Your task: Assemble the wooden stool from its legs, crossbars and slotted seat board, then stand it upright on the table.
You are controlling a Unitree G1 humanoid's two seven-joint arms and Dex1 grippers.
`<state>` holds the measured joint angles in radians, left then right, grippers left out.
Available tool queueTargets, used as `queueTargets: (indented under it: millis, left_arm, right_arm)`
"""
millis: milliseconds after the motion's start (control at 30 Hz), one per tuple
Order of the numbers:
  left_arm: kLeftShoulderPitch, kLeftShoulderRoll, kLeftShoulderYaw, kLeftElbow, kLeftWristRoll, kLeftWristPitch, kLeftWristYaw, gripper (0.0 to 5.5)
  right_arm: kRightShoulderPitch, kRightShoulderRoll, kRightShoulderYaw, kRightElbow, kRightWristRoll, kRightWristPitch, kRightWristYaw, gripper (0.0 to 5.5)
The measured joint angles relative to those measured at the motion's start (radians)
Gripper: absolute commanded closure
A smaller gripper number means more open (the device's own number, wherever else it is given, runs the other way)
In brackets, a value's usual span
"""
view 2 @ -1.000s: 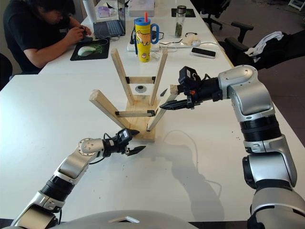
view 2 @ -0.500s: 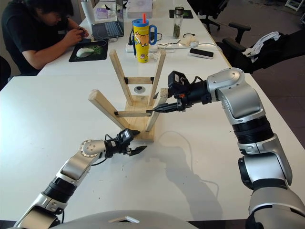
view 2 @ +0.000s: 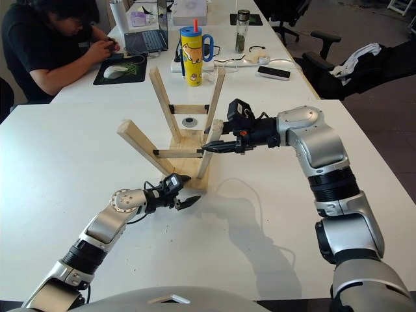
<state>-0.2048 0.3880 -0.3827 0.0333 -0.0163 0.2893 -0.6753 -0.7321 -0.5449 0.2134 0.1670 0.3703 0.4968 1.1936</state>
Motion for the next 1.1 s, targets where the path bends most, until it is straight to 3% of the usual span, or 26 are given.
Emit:
queueTargets:
  millis: [500,533,700,867,1000,1100]
  left_arm:
    - [-0.035,-0.022,0.009,0.035,-0.004,0.068,-0.001,1.78]
    - [-0.036,-0.024,0.011,0.038,-0.005,0.072,-0.001,1.78]
    - [-0.055,-0.037,0.016,0.053,-0.006,0.077,0.01,1.78]
    - [-0.071,-0.05,0.021,0.077,-0.006,0.077,0.028,1.78]
    - [-0.094,-0.066,0.031,0.114,0.001,0.075,0.068,1.78]
    - [-0.107,-0.065,0.045,0.138,0.009,0.074,0.087,1.78]
  right_arm:
    - [0.054,0.017,0.008,0.0,0.0,-0.089,-0.017,3.45]
    - [0.055,0.019,0.009,0.002,0.0,-0.089,-0.018,3.09]
    - [0.132,0.044,0.025,0.042,-0.006,-0.007,-0.049,2.32]
    - [0.144,0.047,0.022,0.032,-0.015,-0.001,-0.066,2.28]
    - [0.228,-0.04,0.03,-0.002,-0.073,-0.028,-0.051,2.28]
    - [0.327,-0.109,0.003,0.009,-0.09,-0.04,-0.048,2.6]
